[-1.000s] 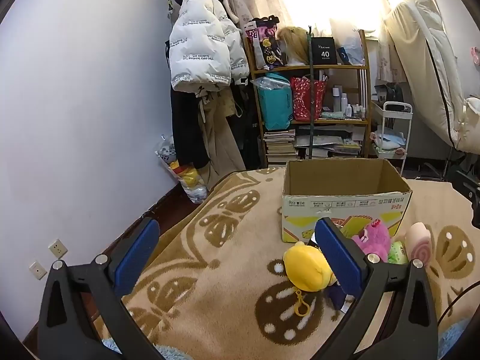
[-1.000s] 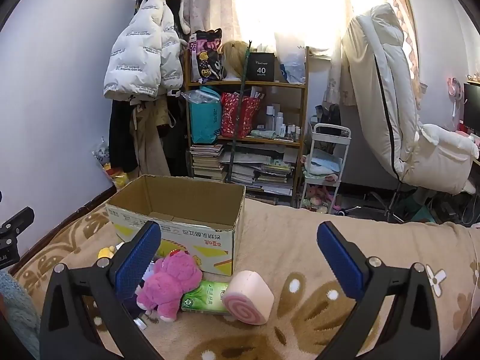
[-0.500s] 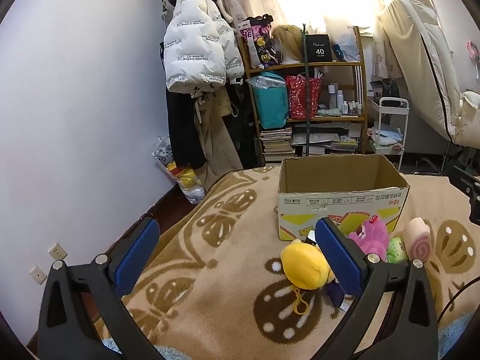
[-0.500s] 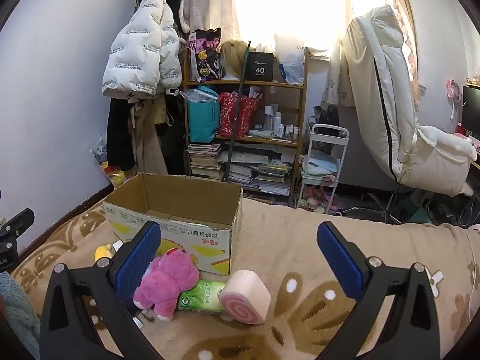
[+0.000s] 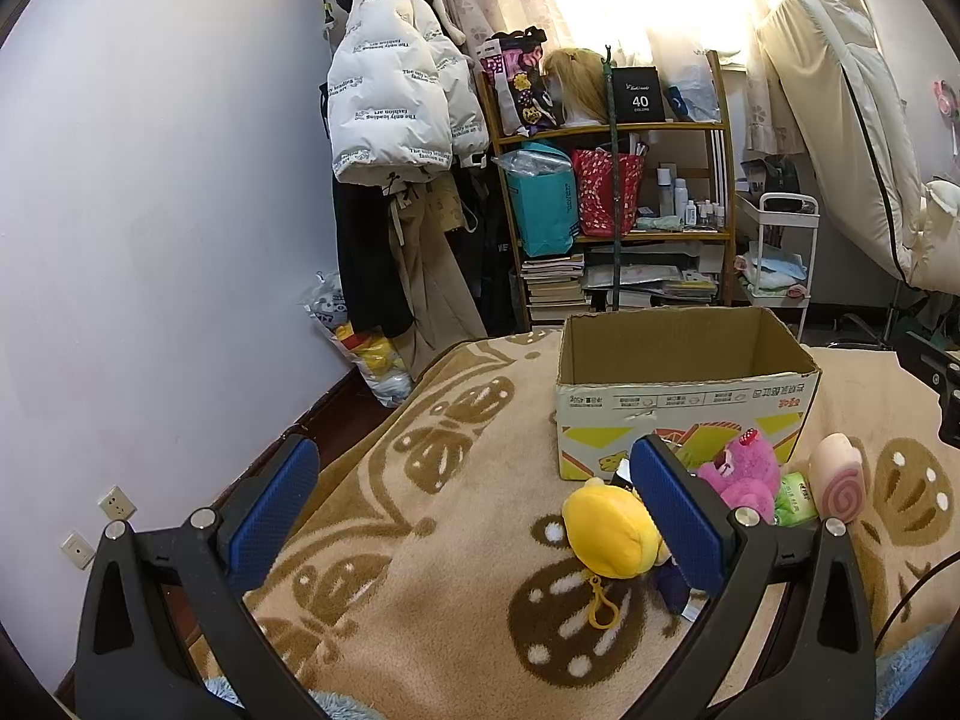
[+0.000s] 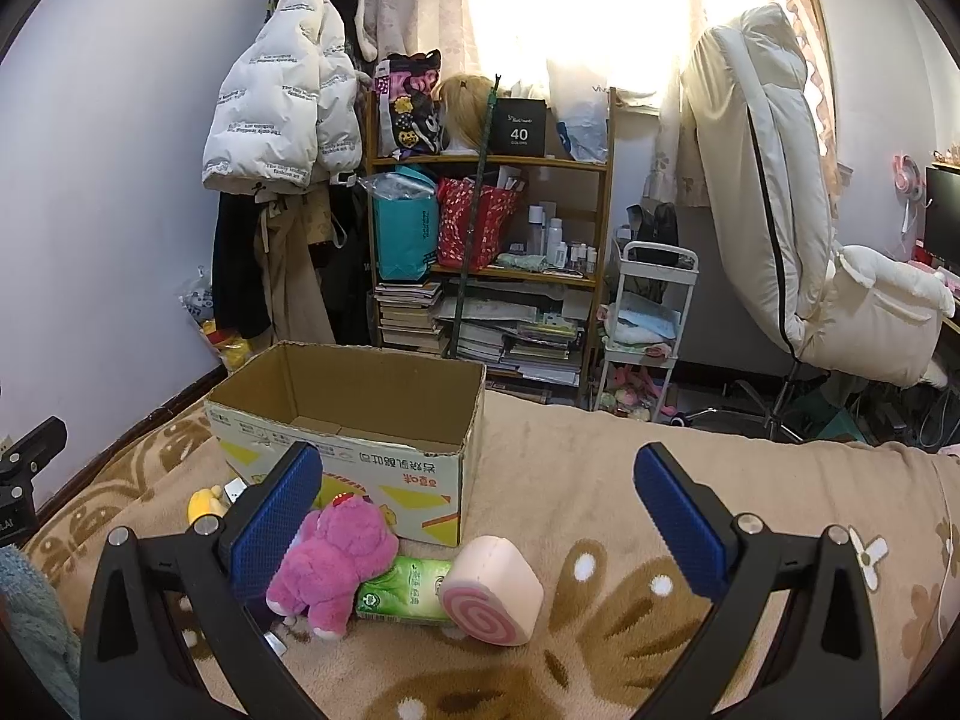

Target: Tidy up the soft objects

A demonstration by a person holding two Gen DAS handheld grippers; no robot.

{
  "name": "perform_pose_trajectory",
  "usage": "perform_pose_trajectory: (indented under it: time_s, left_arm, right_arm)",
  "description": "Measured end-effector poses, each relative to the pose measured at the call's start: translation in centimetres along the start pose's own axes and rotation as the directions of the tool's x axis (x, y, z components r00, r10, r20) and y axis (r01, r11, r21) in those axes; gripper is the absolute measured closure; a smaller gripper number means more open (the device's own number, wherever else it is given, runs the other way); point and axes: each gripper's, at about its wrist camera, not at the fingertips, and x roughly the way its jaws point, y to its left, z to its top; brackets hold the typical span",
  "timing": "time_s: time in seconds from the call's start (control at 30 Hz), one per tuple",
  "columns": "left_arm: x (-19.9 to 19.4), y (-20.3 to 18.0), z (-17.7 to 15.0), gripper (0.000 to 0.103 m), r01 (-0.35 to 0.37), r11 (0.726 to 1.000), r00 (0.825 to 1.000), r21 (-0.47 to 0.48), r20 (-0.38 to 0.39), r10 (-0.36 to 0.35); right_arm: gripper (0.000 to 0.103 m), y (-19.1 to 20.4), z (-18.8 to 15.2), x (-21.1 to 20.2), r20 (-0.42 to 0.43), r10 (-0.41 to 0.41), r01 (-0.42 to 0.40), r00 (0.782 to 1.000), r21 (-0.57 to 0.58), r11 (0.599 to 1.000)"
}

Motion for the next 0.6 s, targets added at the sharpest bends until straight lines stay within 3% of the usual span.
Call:
perform_pose_trajectory:
  time_s: [0.6]
  left_arm:
    - [0.16,0.21,0.10,0.001,0.001,1.000,1.000,0.004,-0.006,-0.001]
  right_arm:
    - [0.000,-0.12,-0.50,0.20,-0.005,0.006,-0.006,1.000,0.007,1.000]
